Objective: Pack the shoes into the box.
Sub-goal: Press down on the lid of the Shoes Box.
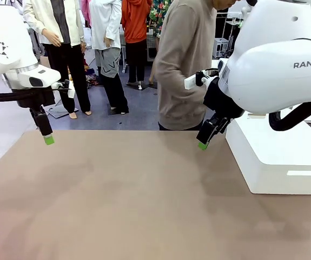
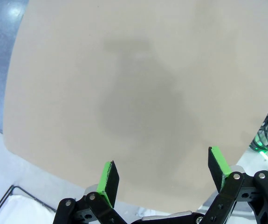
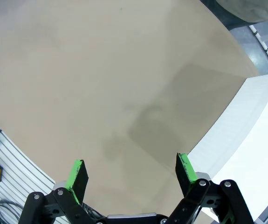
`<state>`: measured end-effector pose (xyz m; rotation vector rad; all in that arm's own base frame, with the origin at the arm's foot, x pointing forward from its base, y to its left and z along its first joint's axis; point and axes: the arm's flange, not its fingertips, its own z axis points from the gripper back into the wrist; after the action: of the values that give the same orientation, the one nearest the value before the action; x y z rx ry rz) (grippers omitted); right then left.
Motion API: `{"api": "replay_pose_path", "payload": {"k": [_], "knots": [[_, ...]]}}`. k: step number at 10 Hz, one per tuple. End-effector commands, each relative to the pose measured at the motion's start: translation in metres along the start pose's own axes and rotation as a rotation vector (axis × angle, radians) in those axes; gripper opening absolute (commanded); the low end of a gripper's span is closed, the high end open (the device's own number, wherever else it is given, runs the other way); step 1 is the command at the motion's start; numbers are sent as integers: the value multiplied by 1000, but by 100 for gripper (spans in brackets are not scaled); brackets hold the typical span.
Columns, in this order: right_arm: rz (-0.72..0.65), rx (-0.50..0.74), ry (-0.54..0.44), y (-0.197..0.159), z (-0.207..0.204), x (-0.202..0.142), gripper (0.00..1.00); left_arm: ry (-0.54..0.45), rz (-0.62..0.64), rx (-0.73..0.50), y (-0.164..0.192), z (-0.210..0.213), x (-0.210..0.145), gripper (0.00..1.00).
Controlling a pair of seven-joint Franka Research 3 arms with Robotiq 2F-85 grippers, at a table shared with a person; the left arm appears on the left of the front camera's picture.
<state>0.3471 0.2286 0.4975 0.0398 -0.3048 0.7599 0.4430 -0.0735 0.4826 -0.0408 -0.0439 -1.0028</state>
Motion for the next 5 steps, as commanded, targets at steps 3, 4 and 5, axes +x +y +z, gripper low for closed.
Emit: {"api": "replay_pose_path", "payload": {"k": [3, 4, 5], "knots": [[9, 1, 0, -1, 4, 2, 100, 7, -15, 0, 1, 2, -3, 100], [9, 1, 0, -1, 4, 2, 100, 7, -15, 0, 1, 2, -3, 100], [9, 1, 0, -1, 4, 2, 100, 7, -15, 0, 1, 2, -3, 100]]}}
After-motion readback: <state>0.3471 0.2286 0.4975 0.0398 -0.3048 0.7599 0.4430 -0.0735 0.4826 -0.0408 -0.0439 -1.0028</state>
